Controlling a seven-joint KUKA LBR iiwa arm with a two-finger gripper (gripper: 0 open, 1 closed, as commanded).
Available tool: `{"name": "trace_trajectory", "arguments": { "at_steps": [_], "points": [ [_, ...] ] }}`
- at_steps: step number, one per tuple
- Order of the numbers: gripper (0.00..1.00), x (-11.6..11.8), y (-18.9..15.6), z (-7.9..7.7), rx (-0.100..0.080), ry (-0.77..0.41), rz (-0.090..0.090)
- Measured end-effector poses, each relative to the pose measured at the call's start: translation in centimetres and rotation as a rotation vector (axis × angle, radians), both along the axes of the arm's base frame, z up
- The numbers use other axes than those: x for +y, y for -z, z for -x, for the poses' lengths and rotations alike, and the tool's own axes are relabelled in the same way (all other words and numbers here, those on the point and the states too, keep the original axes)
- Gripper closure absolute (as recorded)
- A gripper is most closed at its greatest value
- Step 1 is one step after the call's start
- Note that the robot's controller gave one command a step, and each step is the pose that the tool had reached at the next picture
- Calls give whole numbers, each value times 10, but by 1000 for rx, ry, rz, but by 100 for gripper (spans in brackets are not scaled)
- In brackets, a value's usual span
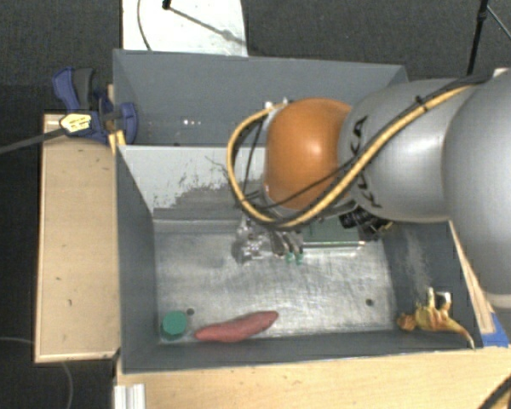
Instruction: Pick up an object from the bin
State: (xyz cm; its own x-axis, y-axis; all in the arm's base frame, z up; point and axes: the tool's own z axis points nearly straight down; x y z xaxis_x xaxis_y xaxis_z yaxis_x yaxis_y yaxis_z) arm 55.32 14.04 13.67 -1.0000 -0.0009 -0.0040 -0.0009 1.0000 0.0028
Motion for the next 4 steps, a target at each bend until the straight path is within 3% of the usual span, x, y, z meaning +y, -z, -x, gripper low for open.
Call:
{"name": "trace_trajectory", "arguments": {
  "at_steps": [1,2,3,4],
  "points": [
    [100,-31,-14,13,4,31,1],
    [100,-38,-16,41,1,102,2],
    [0,-21,5,38,1,74,1],
    [0,-21,5,38,1,75,1]
  ]
}}
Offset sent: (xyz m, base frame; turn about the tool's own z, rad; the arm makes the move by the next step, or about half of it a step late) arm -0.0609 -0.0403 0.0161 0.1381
